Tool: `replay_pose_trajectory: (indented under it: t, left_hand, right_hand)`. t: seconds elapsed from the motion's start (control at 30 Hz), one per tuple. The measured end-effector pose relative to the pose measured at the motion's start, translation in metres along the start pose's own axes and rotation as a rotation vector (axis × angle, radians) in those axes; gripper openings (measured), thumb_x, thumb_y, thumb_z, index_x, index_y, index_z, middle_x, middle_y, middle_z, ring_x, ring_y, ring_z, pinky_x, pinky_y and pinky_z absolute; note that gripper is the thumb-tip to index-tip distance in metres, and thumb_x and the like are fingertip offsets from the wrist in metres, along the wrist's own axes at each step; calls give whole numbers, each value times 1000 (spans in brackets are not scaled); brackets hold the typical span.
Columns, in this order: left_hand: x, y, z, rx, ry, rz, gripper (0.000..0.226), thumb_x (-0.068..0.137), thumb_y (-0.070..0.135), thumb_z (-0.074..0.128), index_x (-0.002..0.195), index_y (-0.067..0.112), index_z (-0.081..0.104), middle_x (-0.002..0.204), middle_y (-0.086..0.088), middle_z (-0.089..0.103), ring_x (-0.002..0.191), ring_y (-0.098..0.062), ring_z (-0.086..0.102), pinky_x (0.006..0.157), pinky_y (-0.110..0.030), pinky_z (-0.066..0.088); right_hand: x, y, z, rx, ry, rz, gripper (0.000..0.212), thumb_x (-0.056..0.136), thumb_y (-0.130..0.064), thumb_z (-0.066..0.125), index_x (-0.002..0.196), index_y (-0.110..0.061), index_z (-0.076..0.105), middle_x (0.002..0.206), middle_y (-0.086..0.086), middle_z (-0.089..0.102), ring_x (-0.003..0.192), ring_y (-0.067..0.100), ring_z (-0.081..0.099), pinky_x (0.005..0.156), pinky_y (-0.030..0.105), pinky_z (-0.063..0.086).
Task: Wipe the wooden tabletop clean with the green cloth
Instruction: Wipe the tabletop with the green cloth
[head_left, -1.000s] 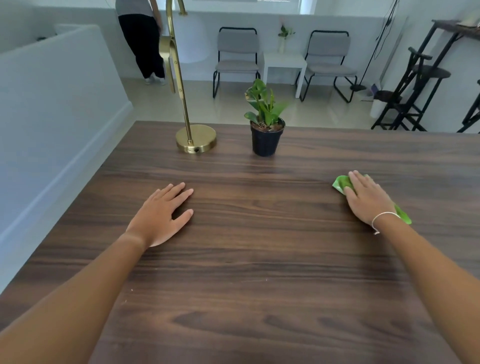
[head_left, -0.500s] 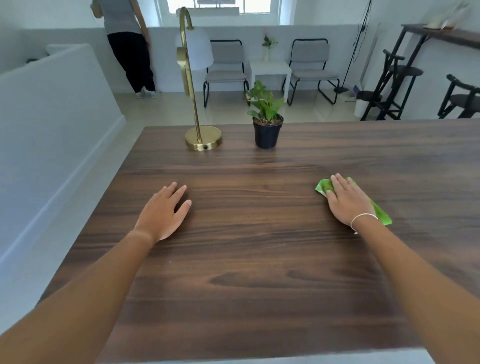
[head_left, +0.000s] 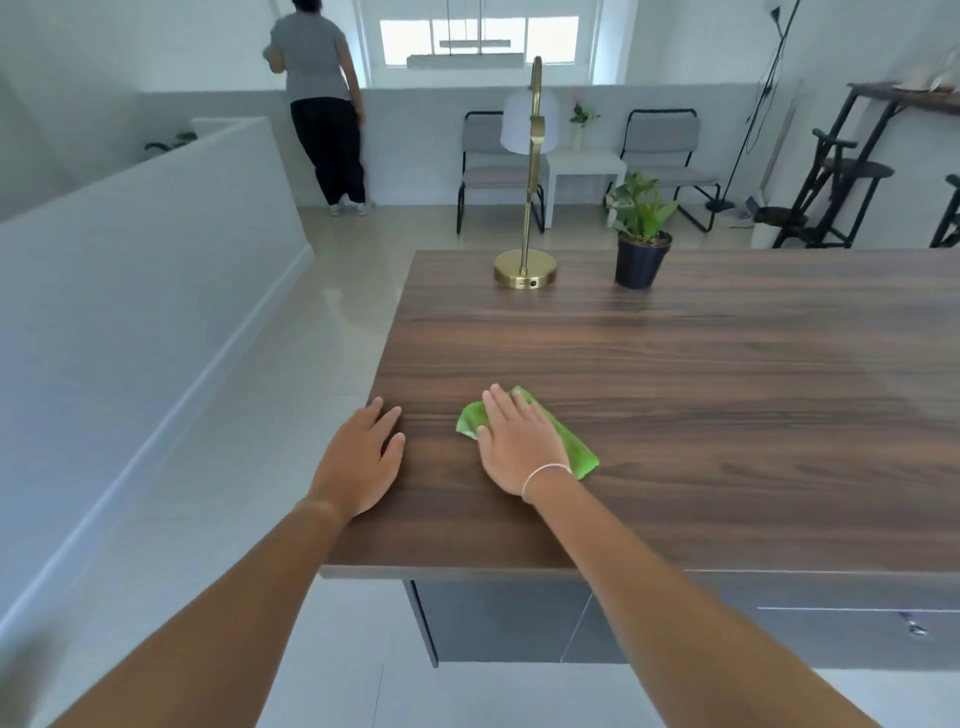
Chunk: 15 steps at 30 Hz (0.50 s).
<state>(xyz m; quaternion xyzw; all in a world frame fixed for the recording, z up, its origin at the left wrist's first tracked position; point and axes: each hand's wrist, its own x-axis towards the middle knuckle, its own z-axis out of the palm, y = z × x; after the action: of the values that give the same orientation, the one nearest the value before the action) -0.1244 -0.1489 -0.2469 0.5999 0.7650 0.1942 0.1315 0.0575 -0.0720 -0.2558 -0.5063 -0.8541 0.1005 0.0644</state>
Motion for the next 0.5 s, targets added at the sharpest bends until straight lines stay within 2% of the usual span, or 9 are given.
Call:
replay_pose_trajectory:
  t: [0.1,0.23,0.3,0.4,0.5]
  left_hand:
    - [-4,1,4,55,-21,31,49,97,32,34,144,17,32,158,-3,18,146,-22,11,118,-33,6]
    - [-5,1,8,111,-15,72,50,97,32,34,144,16,32,157,-6,22,145,-26,15,118,-35,10]
    - [-7,1,9,116,-14,73,50,97,32,33,143,15,33,156,-7,24,145,-27,16,119,-36,11]
    - [-9,2,11,124,-10,70,50,97,33,33,143,15,33,156,-7,25,144,-27,18,119,-37,13]
    - [-11,1,11,137,0,75,50,97,33,32,144,16,32,156,-7,25,144,-27,18,119,-37,13]
  right_hand:
    - [-19,-15,5,-13,-23,-75,55,99,-33,21,150,-15,9,160,-2,7,147,19,6,119,32,4]
    - [-60,16,2,-36,-25,-105,55,99,-35,22,150,-19,10,160,-5,8,147,16,7,119,30,4]
    - [-75,49,-6,-50,-2,-40,54,99,-35,24,150,-19,12,159,-5,10,147,16,8,119,29,5]
    - [-86,105,-25,-49,34,156,53,100,-33,27,149,-17,16,159,-3,13,146,18,11,118,30,8]
    - [-77,122,-32,-29,17,302,53,99,-31,25,149,-16,15,160,-1,11,147,20,10,118,32,7]
